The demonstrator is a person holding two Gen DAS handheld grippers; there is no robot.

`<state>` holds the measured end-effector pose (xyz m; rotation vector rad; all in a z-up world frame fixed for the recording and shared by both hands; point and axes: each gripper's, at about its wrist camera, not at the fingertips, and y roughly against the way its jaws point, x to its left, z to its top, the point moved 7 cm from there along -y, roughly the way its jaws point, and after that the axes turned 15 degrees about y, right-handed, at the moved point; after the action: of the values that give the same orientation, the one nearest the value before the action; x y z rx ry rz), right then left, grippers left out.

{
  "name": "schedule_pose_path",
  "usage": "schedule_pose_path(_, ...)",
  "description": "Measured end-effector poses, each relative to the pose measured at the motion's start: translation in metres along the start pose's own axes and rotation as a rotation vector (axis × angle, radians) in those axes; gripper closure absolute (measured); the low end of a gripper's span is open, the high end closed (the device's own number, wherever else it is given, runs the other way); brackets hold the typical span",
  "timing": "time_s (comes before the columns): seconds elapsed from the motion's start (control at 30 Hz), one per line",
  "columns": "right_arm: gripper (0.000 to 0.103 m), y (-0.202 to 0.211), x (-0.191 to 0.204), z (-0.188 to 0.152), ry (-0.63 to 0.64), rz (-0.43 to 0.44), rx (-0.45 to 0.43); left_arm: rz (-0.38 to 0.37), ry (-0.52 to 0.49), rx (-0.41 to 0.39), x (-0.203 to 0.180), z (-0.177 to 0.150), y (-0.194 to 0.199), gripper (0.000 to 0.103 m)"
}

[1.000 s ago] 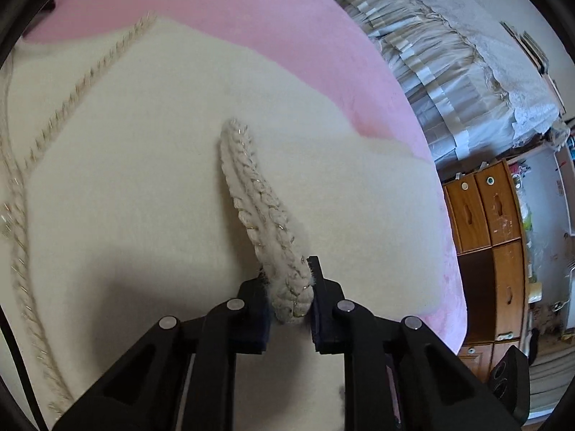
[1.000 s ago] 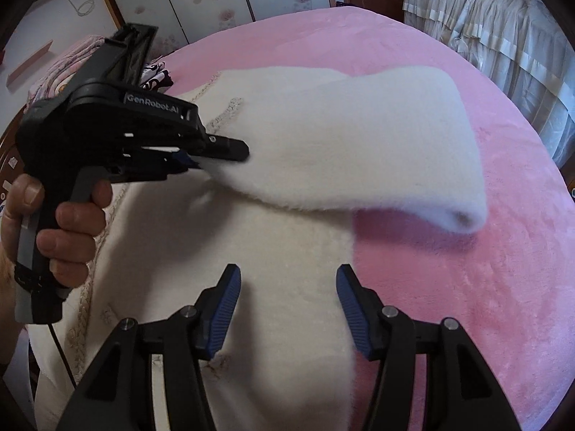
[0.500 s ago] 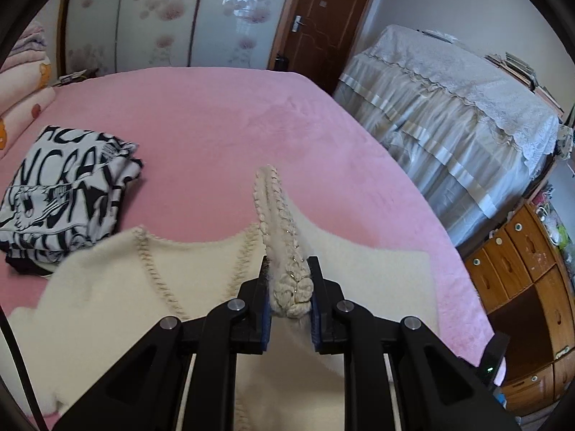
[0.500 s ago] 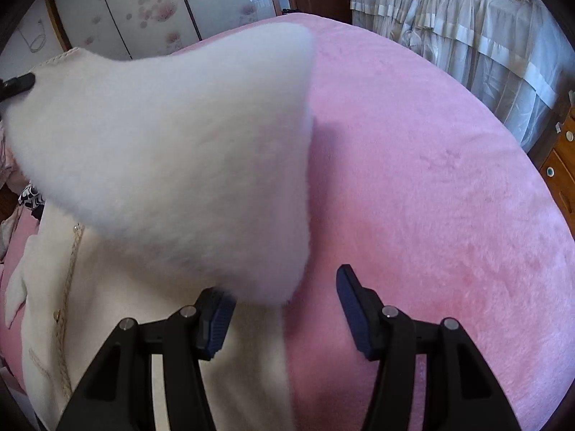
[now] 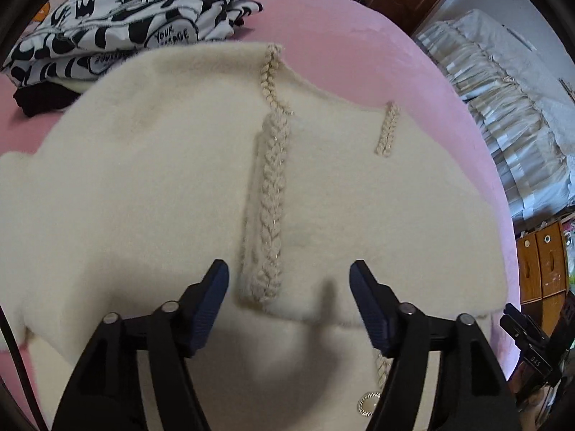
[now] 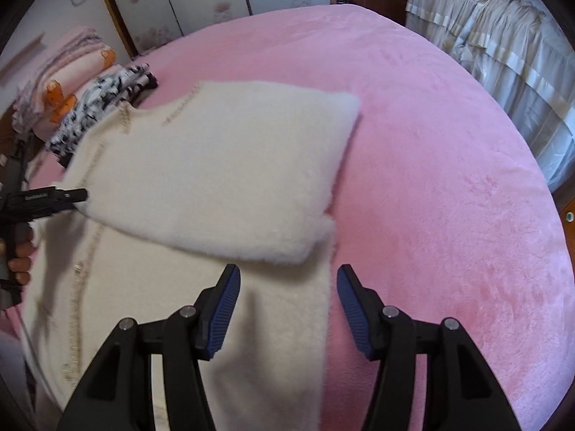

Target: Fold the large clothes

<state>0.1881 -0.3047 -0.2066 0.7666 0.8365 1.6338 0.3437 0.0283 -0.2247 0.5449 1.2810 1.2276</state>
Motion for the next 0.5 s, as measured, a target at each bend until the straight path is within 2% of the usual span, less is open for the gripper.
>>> schedule_pose_path(0.03, 0.029, 0.003, -0.005, 0.008, -0.018, 0.004, -0.015, 0.004, -0.011, -0.024, -0.004, 0.008, 0.001, 0.030)
schedule_pose_path(0.1, 0.024, 0.003, -0.018, 0.023, -0.067, 0.001, -0.043, 0.013, -0.017, -0.028, -0.010, 0.021, -0.004, 0.030)
schedule_pose_path(0.23, 0.024, -0.028, -0.050, 0.050, -0.150, -0.041, -0.007, 0.030, 0.005, 0.015, -0.023, 0.037, -0.028, 0.030)
schedule_pose_path(0.33, 0.024, -0.065, -0.072, 0.065, -0.204, -0.030, 0.048, 0.042, -0.017, 0.018, -0.032, 0.039, -0.040, 0.050)
schedule_pose_path(0.37, 0.024, -0.075, -0.076, 0.069, -0.206, -0.029, 0.063, 0.057, -0.033, 0.009, -0.030, 0.040, -0.044, 0.065)
schedule_pose_path(0.4, 0.025, -0.085, -0.080, 0.071, -0.205, -0.030, 0.078, 0.069, -0.051, 0.005, -0.031, 0.039, -0.045, 0.075)
schedule_pose_path(0.43, 0.037, -0.092, -0.082, 0.074, -0.203, -0.027, 0.082, 0.082, -0.070, 0.002, -0.030, 0.039, -0.045, 0.092)
schedule_pose_path(0.47, 0.053, -0.095, -0.080, 0.078, -0.192, -0.012, 0.073, 0.076, -0.078, 0.005, -0.031, 0.042, -0.044, 0.092)
schedule_pose_path(0.5, 0.090, -0.094, -0.079, 0.083, -0.175, 0.002, 0.066, 0.060, -0.084, -0.014, -0.036, 0.045, -0.039, 0.092)
